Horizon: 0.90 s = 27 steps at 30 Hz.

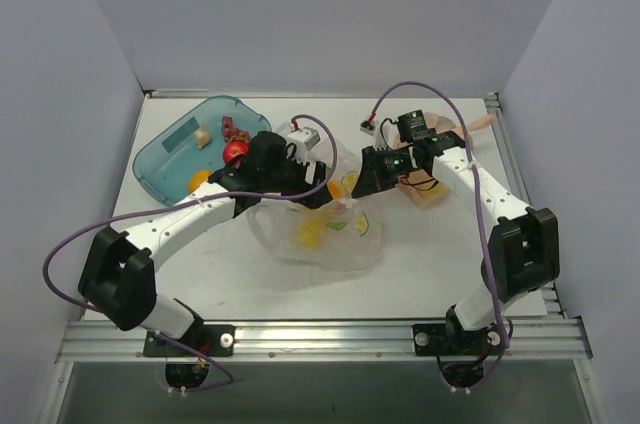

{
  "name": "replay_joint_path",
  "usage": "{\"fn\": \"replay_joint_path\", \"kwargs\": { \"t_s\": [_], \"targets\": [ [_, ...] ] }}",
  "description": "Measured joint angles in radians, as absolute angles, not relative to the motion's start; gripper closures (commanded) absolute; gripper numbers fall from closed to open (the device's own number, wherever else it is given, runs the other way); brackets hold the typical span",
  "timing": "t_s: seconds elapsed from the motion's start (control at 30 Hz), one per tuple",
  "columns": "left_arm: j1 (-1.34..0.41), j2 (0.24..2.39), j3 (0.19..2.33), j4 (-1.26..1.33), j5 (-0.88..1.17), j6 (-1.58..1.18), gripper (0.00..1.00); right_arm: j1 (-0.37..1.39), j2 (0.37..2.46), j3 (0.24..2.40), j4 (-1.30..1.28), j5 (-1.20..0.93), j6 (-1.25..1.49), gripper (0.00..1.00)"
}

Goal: Place the fake fruits into the plastic bag and tie a complex knot

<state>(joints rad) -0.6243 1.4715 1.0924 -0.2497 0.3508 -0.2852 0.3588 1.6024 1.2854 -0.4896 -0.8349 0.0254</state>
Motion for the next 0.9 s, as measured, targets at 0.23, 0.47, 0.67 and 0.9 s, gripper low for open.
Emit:
{"fn": "replay_joint_path", "kwargs": {
  "t_s": [0.23,0.47,0.67,0.9],
  "targets": [
    [-0.624,1.448,1.130,-0.258,0.266,-0.218,0.03,0.320,1.602,1.282,-0.482,-0.867,0.025,1.00],
    [-0.490,1.182,1.118,-0.308,0.332,-0.160,0.03,0.319,1.602,1.256,-0.476,-0.870,0.023,1.00],
    [-0.324,1.022,1.147,-0.310,0.239,-0.102,0.03,0.319,1.602,1.233,-0.475,-0.862,0.023,1.00],
    [-0.216,1.308,1.208,-0.315,0.077,-0.038,0.03,0.319,1.594,1.221,-0.474,-0.825,0.025,1.00]
  ]
}}
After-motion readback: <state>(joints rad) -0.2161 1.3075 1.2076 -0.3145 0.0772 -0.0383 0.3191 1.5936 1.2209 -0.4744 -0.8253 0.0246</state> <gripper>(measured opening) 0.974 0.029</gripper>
